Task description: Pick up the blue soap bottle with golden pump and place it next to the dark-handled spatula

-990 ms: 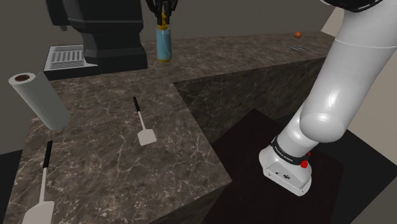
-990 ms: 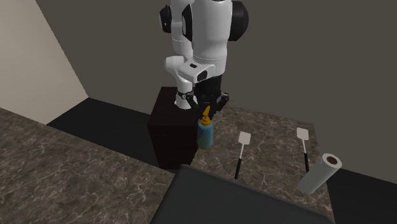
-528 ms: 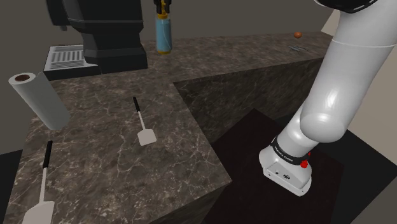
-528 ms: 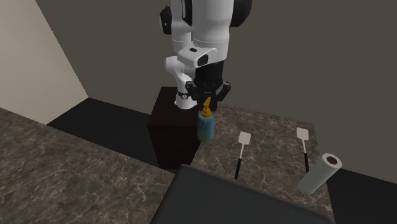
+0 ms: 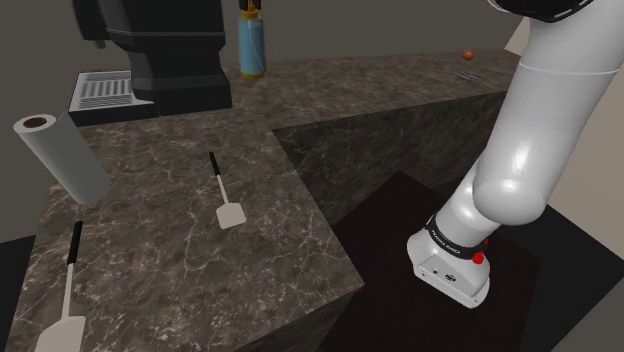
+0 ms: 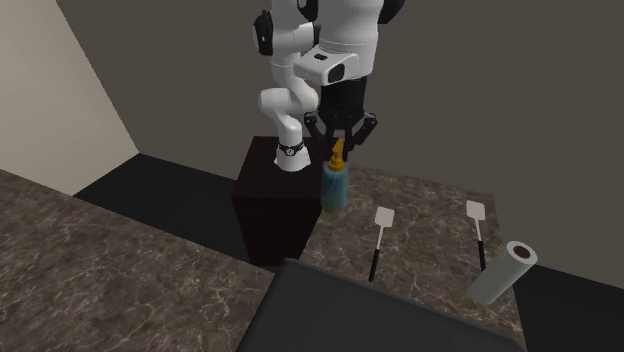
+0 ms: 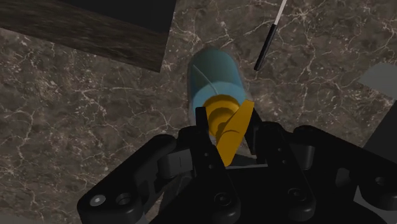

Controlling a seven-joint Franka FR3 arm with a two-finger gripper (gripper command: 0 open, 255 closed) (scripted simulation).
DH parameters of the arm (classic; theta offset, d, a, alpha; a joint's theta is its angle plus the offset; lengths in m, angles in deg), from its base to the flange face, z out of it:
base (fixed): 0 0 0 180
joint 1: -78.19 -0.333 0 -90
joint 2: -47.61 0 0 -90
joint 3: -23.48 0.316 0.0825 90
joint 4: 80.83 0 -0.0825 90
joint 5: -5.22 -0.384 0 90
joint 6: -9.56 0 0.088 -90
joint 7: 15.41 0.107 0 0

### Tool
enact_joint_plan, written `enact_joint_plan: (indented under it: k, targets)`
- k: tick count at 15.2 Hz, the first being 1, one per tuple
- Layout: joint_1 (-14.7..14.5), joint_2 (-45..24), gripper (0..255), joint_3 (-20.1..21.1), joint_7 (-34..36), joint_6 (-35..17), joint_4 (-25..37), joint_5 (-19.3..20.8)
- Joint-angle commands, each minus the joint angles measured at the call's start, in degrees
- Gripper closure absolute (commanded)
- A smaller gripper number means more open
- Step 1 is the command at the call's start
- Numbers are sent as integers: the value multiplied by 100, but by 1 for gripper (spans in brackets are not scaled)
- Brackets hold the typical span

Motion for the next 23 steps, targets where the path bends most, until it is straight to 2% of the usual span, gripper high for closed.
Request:
enact_joint_plan:
  k: [1, 7, 12, 17, 21, 23]
  targets:
    - [-161, 26, 255, 88, 247, 8, -24, 18]
    - [-675, 36, 255, 369, 1025, 27, -45, 87]
    - [-1155, -161, 255, 600, 1689, 133, 222, 203]
    - [-1722, -570, 255, 798, 2348, 350, 802, 394]
    - [-2307, -1134, 255, 916, 2866, 679, 1655, 636]
    - [-2223, -964, 255, 915, 2868, 410, 1219, 568]
